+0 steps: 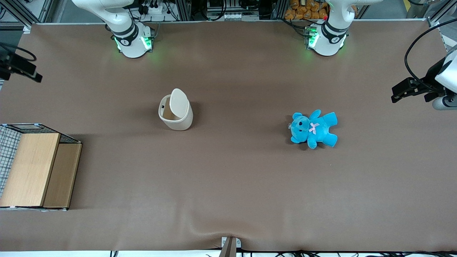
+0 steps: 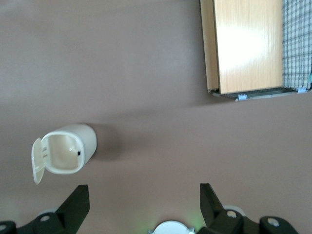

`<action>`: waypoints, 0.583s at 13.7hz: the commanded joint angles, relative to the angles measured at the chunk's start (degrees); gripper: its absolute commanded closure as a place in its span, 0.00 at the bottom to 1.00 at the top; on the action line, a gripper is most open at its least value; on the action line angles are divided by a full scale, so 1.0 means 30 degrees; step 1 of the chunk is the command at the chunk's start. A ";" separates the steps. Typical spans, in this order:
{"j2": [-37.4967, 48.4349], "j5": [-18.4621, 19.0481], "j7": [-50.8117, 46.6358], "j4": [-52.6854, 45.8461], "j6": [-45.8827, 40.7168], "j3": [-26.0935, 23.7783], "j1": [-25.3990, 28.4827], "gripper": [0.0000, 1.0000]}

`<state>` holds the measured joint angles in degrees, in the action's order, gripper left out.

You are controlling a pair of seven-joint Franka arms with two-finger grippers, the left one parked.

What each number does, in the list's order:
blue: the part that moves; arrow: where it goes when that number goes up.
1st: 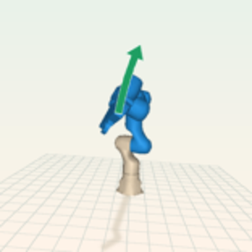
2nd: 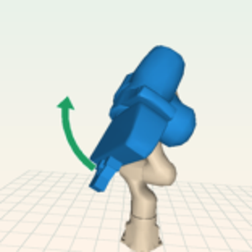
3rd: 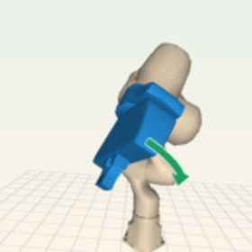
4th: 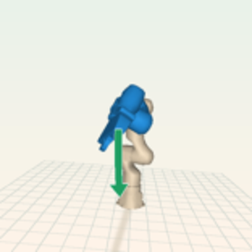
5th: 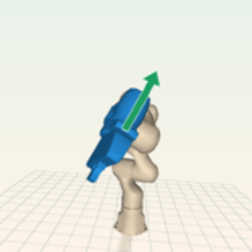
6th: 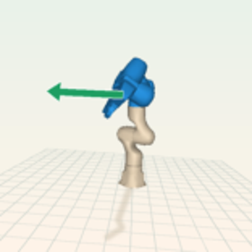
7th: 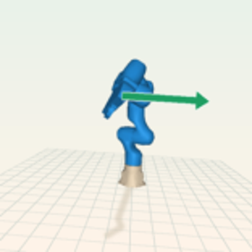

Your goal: Open trash can with right arm

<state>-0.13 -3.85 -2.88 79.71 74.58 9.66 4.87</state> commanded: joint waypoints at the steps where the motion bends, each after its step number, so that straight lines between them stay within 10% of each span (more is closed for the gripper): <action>1: -0.0074 -0.0330 -0.0152 -0.0932 -0.1536 -0.0931 -0.0979 0.00; 8: -0.0045 0.0516 -0.0094 -0.1140 -0.2362 -0.0933 -0.0979 0.00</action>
<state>-0.13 -3.74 -2.93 77.71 68.35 8.00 3.37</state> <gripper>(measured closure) 0.000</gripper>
